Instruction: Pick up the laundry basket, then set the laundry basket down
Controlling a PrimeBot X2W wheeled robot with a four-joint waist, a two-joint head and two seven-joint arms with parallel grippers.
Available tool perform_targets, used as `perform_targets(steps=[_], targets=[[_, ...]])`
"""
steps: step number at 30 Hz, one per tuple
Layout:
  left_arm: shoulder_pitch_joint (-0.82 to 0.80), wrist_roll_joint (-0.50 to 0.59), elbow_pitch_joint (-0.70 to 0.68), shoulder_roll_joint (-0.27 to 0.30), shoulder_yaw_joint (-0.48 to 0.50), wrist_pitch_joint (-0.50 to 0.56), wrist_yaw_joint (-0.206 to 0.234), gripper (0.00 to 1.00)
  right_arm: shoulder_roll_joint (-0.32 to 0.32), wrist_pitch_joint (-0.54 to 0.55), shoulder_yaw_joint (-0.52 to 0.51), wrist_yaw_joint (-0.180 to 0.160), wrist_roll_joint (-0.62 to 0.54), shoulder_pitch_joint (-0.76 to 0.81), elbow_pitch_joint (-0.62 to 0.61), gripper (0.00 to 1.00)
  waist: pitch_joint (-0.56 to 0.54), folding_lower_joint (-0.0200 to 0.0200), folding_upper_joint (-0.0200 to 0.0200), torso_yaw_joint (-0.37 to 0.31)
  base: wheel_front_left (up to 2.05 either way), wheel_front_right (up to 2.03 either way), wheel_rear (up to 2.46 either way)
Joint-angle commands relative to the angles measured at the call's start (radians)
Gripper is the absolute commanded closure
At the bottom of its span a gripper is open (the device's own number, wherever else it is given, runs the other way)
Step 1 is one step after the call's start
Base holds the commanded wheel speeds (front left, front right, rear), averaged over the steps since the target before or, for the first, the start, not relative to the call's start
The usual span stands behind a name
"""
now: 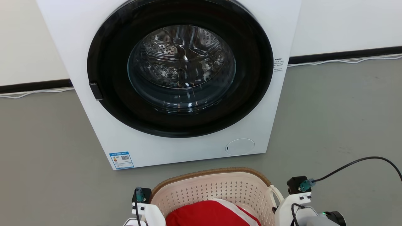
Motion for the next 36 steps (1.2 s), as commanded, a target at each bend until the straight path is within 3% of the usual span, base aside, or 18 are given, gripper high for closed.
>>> perform_targets(steps=[1, 26, 36], targets=[[-0.035, 0.002, -0.004, 0.015, 0.005, -0.001, 0.004, 1.0, 0.003, -0.034, 0.01, 0.007, 0.008, -0.044, -0.018, 1.0, 0.0, 0.0001, -0.0001, 0.0, 0.0, 0.0, 0.0], [-0.064, -0.054, 0.009, 0.015, -0.066, -0.023, 0.016, 1.0, 0.003, -0.058, 0.042, 0.007, 0.031, -0.058, -0.017, 1.0, 0.03, 0.0001, -0.0001, 0.008, 0.0, 0.0, 0.0], [-0.109, -0.076, 0.013, 0.015, -0.071, -0.071, 0.036, 1.0, 0.003, -0.102, 0.06, 0.007, 0.044, -0.083, -0.048, 1.0, 0.103, 0.0001, -0.0001, 0.012, 0.0, 0.0, 0.0]])
